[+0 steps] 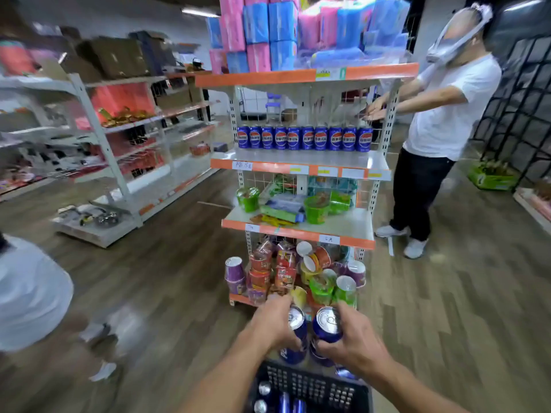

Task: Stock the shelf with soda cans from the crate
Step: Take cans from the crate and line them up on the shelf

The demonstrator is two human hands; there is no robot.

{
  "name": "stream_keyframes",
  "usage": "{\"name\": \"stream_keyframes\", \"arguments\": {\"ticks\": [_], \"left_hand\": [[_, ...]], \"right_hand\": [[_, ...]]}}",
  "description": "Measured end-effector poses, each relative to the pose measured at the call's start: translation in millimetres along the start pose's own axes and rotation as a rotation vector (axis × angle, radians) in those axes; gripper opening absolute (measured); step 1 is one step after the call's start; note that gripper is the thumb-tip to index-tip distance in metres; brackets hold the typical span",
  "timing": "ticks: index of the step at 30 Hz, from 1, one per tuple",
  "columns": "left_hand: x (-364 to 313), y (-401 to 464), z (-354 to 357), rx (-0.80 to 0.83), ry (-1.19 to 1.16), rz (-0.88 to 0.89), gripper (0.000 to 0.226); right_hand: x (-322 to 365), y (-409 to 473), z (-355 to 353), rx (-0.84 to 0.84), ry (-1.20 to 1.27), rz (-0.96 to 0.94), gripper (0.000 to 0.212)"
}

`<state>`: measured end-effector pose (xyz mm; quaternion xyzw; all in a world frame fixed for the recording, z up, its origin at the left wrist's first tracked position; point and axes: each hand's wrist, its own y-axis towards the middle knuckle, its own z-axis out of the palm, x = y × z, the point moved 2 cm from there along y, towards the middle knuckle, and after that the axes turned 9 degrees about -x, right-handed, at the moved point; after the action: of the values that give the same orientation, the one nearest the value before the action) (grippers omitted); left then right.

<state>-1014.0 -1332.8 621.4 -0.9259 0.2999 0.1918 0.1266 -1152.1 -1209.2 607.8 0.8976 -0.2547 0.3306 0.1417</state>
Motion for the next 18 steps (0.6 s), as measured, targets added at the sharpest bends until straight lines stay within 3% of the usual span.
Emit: {"name": "stream_keyframes", "arguments": {"ticks": [9,18], "left_hand": [[-7,13,-134,-0.057,0.121,0.034,0.054],[-5,35,-185,-0.080,0.180,0.010,0.062]], "right_hand": [[104,47,-48,-0.051,-0.002,-0.118,0.050],[132,88,-55,-0.037,0.051,-0.134,0.057]]}}
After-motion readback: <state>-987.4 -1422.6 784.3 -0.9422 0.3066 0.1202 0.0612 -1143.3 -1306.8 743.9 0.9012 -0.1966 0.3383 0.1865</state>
